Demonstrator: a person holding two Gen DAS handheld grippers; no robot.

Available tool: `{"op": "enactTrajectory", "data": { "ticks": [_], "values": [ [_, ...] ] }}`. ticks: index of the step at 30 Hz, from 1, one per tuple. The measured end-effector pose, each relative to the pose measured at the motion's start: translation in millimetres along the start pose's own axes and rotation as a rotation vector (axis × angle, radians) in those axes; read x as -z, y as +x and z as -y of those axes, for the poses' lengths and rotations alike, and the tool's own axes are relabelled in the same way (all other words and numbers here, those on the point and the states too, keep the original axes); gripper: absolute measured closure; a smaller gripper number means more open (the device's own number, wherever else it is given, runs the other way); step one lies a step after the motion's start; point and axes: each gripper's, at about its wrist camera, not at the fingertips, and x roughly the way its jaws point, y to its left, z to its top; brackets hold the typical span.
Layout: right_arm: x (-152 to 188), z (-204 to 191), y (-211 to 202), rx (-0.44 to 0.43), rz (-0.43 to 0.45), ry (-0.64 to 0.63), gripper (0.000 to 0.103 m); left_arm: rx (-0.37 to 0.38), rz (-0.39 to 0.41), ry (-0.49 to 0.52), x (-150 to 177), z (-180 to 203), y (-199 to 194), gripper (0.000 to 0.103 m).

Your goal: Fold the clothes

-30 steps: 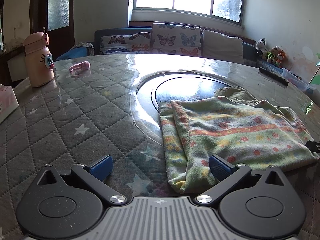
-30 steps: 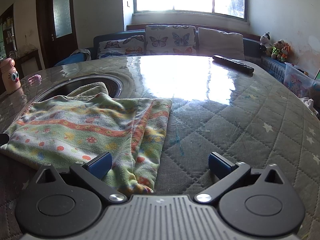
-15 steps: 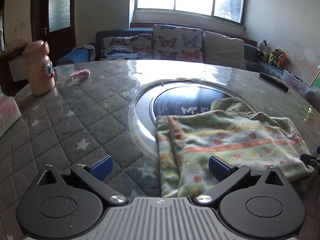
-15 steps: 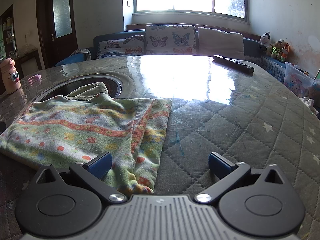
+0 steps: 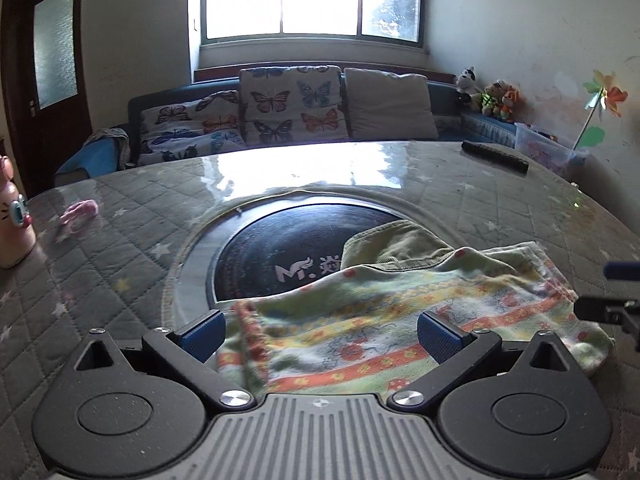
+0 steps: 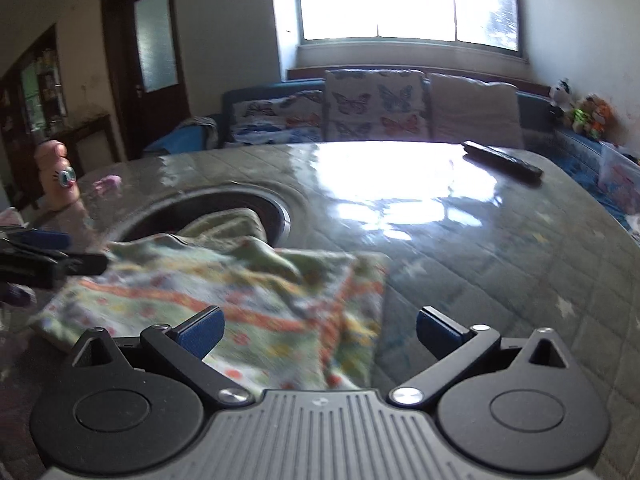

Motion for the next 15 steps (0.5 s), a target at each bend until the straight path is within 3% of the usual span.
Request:
{"op": "enactTrajectory", "data": {
  "ticks": [5,15],
  "values": [
    [-12.8,-22.4,13.0,-0.11,-0.01,-0.072,0.0,-0.011,-0.034,0.026,6.0,1.8,14.3,0.0],
    [-3.2,-33.1,43.7,-0.173,-0.106,-0.106,0.0,-0.014,-0.082,0.017,17.1,-9.8,27.4,0.0]
  ]
}}
